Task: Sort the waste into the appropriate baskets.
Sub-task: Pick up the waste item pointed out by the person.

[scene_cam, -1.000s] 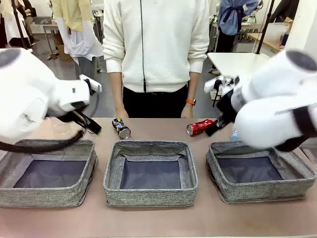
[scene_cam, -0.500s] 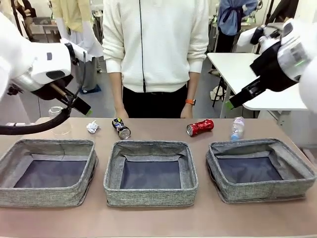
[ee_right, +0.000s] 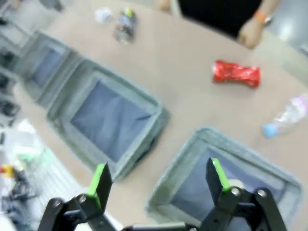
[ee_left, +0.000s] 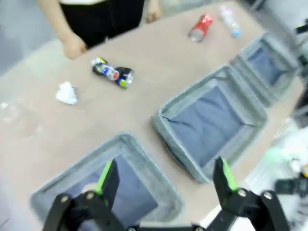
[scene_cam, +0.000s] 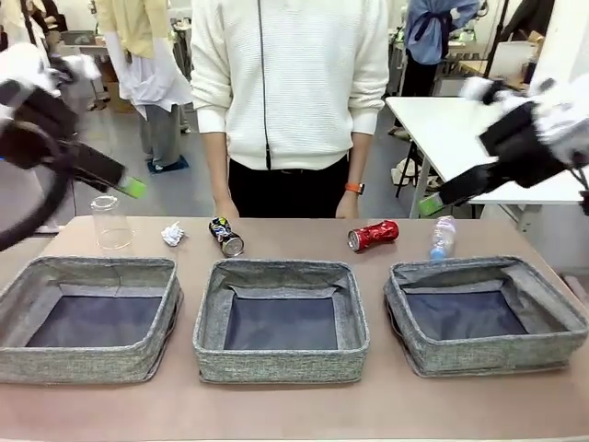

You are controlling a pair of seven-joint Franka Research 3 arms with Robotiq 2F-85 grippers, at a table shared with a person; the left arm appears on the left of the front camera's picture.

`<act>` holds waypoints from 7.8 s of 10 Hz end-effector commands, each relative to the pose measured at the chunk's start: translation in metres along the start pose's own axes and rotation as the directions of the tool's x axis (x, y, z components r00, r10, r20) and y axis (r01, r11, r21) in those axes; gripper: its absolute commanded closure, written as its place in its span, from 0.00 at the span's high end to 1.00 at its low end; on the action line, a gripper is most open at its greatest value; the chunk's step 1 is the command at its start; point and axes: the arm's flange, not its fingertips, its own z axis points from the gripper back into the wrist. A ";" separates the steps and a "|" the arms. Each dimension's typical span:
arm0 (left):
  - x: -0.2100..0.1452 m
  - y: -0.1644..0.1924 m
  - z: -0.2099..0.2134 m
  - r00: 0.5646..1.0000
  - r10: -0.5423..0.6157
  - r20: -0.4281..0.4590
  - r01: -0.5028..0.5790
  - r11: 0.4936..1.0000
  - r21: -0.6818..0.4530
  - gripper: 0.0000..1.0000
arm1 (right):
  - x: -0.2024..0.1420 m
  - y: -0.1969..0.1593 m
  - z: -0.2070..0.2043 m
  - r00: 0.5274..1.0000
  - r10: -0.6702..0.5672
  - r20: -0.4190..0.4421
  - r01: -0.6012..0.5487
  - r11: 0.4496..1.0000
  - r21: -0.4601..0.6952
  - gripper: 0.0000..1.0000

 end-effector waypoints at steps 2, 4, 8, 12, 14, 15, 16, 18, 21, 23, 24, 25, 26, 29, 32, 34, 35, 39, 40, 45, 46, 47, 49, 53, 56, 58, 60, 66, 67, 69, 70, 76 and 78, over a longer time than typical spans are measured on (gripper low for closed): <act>-0.120 0.152 0.071 0.886 0.462 -0.038 -0.444 0.824 -0.351 1.00 | -0.085 -0.128 0.086 0.781 -0.615 0.114 0.488 0.713 0.503 1.00; -0.193 0.201 0.085 0.776 0.630 0.007 -0.547 0.679 -0.489 1.00 | -0.129 -0.196 0.111 0.609 -0.786 0.105 0.586 0.535 0.609 1.00; -0.236 0.195 0.101 0.780 0.624 0.036 -0.526 0.687 -0.501 1.00 | -0.167 -0.197 0.129 0.756 -0.640 0.136 0.493 0.694 0.525 1.00; -0.236 0.195 0.101 0.780 0.624 0.036 -0.526 0.687 -0.501 1.00 | -0.167 -0.197 0.129 0.756 -0.640 0.136 0.493 0.694 0.525 1.00; -0.236 0.195 0.101 0.780 0.624 0.036 -0.526 0.687 -0.501 1.00 | -0.167 -0.197 0.129 0.756 -0.640 0.136 0.493 0.694 0.525 1.00; -0.236 0.195 0.101 0.780 0.624 0.036 -0.526 0.687 -0.501 1.00 | -0.167 -0.197 0.129 0.756 -0.640 0.136 0.493 0.694 0.525 1.00; -0.236 0.195 0.101 0.780 0.624 0.036 -0.526 0.687 -0.501 1.00 | -0.167 -0.197 0.129 0.756 -0.640 0.136 0.493 0.694 0.525 1.00; -0.236 0.195 0.101 0.780 0.624 0.036 -0.526 0.687 -0.501 1.00 | -0.167 -0.197 0.129 0.756 -0.640 0.136 0.493 0.694 0.525 1.00; -0.236 0.195 0.101 0.780 0.624 0.036 -0.526 0.687 -0.501 1.00 | -0.167 -0.197 0.129 0.756 -0.640 0.136 0.493 0.694 0.525 1.00; -0.236 0.195 0.101 0.780 0.624 0.036 -0.526 0.687 -0.501 1.00 | -0.167 -0.197 0.129 0.756 -0.640 0.136 0.493 0.694 0.525 1.00; -0.236 0.195 0.101 0.780 0.624 0.036 -0.526 0.687 -0.501 1.00 | -0.167 -0.197 0.129 0.756 -0.640 0.136 0.493 0.694 0.525 1.00; -0.236 0.195 0.101 0.780 0.624 0.036 -0.526 0.687 -0.501 1.00 | -0.167 -0.197 0.129 0.756 -0.640 0.136 0.493 0.694 0.525 1.00; -0.236 0.195 0.101 0.780 0.624 0.036 -0.526 0.687 -0.501 1.00 | -0.167 -0.197 0.129 0.756 -0.640 0.136 0.493 0.694 0.525 1.00; -0.236 0.195 0.101 0.780 0.624 0.036 -0.526 0.687 -0.501 1.00 | -0.167 -0.197 0.129 0.756 -0.640 0.136 0.493 0.694 0.525 1.00; -0.236 0.195 0.101 0.780 0.624 0.036 -0.526 0.687 -0.501 1.00 | -0.167 -0.197 0.129 0.756 -0.640 0.136 0.493 0.694 0.525 1.00; -0.236 0.195 0.101 0.780 0.624 0.036 -0.526 0.687 -0.501 1.00 | -0.167 -0.197 0.129 0.756 -0.640 0.136 0.493 0.694 0.525 1.00; -0.236 0.195 0.101 0.780 0.624 0.036 -0.526 0.687 -0.501 1.00 | -0.167 -0.197 0.129 0.756 -0.640 0.136 0.493 0.694 0.525 1.00; -0.182 0.209 0.065 0.819 0.568 -0.079 -0.574 0.811 -0.116 1.00 | -0.167 -0.197 0.129 0.756 -0.640 0.136 0.493 0.694 0.525 1.00; -0.149 0.217 0.032 0.859 0.490 -0.149 -0.502 0.863 -0.057 1.00 | -0.167 -0.197 0.129 0.756 -0.640 0.136 0.493 0.694 0.525 1.00; -0.074 0.301 -0.041 0.961 0.275 -0.034 -0.271 0.905 -0.329 1.00 | -0.167 -0.197 0.129 0.756 -0.640 0.136 0.493 0.694 0.525 1.00; -0.067 0.239 -0.073 0.955 0.202 -0.218 -0.225 0.971 -0.085 1.00 | -0.167 -0.197 0.129 0.756 -0.640 0.136 0.493 0.694 0.525 1.00; -0.067 0.239 -0.073 0.955 0.202 -0.218 -0.225 0.971 -0.085 1.00 | -0.167 -0.197 0.129 0.756 -0.640 0.136 0.493 0.694 0.525 1.00; -0.073 0.295 -0.058 0.994 0.113 -0.003 -0.112 0.983 -0.143 1.00 | -0.167 -0.197 0.129 0.756 -0.640 0.136 0.493 0.694 0.525 1.00; -0.122 0.372 -0.036 0.902 -0.330 0.278 0.394 0.892 -0.222 1.00 | -0.167 -0.197 0.129 0.756 -0.640 0.136 0.493 0.694 0.525 1.00; -0.125 0.366 -0.027 0.909 -0.315 0.272 0.365 0.918 -0.157 1.00 | -0.167 -0.197 0.129 0.756 -0.640 0.136 0.493 0.694 0.525 1.00; -0.145 0.391 -0.039 0.870 -0.321 0.375 0.402 0.902 -0.159 1.00 | -0.167 -0.197 0.129 0.756 -0.640 0.136 0.493 0.694 0.525 1.00; -0.138 0.377 -0.051 0.737 -0.550 0.393 0.630 0.770 -0.103 1.00 | -0.167 -0.197 0.129 0.756 -0.640 0.136 0.493 0.694 0.525 1.00; -0.122 0.406 -0.102 0.663 -0.627 0.408 0.736 0.647 -0.200 1.00 | -0.167 -0.197 0.129 0.756 -0.640 0.136 0.493 0.694 0.525 1.00; -0.121 0.408 -0.106 0.665 -0.626 0.407 0.736 0.642 -0.215 1.00 | -0.167 -0.197 0.129 0.756 -0.640 0.136 0.493 0.694 0.525 1.00; -0.120 0.407 -0.114 0.671 -0.621 0.405 0.733 0.638 -0.236 1.00 | -0.167 -0.197 0.129 0.756 -0.640 0.136 0.493 0.694 0.525 1.00; -0.118 0.409 -0.119 0.657 -0.629 0.416 0.746 0.623 -0.237 1.00 | -0.167 -0.197 0.129 0.756 -0.640 0.136 0.493 0.694 0.525 1.00; -0.112 0.434 -0.160 0.542 -0.708 0.453 0.829 0.538 -0.152 1.00 | -0.167 -0.197 0.129 0.756 -0.640 0.136 0.493 0.694 0.525 1.00; -0.103 0.450 -0.168 0.534 -0.714 0.453 0.825 0.556 -0.096 1.00 | -0.167 -0.197 0.129 0.756 -0.640 0.136 0.493 0.694 0.525 1.00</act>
